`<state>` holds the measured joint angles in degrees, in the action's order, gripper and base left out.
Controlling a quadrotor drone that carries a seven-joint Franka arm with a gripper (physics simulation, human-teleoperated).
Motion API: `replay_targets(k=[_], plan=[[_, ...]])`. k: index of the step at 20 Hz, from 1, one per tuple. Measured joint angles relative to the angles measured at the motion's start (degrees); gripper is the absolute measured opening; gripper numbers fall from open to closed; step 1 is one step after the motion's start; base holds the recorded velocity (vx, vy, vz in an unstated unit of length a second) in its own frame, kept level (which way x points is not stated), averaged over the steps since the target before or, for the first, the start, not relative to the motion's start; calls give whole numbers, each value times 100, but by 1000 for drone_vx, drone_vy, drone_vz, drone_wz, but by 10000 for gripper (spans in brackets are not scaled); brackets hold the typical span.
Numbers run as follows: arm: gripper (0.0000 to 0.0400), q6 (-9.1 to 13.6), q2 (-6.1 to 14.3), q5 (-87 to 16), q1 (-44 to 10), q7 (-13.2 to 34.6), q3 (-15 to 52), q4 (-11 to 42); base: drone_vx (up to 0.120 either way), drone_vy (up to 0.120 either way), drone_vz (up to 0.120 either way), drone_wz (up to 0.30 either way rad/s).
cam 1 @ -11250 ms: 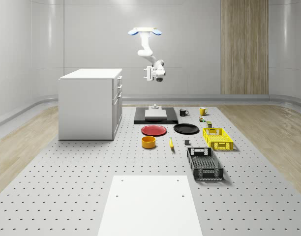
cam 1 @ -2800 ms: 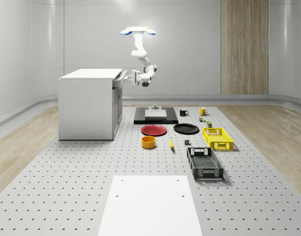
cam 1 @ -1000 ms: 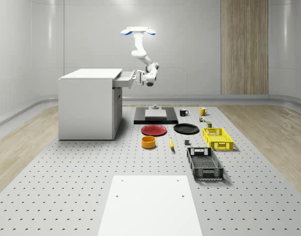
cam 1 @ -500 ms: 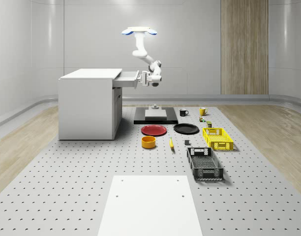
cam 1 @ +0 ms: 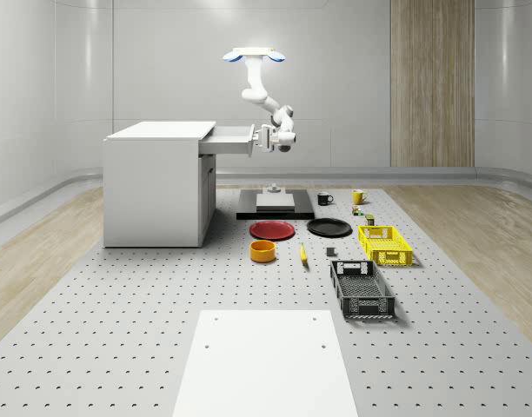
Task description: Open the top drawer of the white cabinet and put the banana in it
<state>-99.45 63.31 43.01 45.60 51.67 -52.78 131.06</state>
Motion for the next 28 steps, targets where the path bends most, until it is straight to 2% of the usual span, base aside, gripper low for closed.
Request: replay_targets(k=[23, 24, 25, 27, 28], plan=[[400, -168, 246, -224, 200, 146, -45, 18, 0, 120, 0, 0], [400, -200, 358, -64, 247, 134, -136, 39, 0, 120, 0, 0], [400, -463, 679, 488, 369, -104, -350, 316, 0, 120, 0, 0], [400, -1084, 1357, 1891, 585, -1054, -703, 1119, 0, 120, 0, 0], [400, -1264, 1652, 2558, 732, -1588, -868, 1430, 0, 120, 0, 0]])
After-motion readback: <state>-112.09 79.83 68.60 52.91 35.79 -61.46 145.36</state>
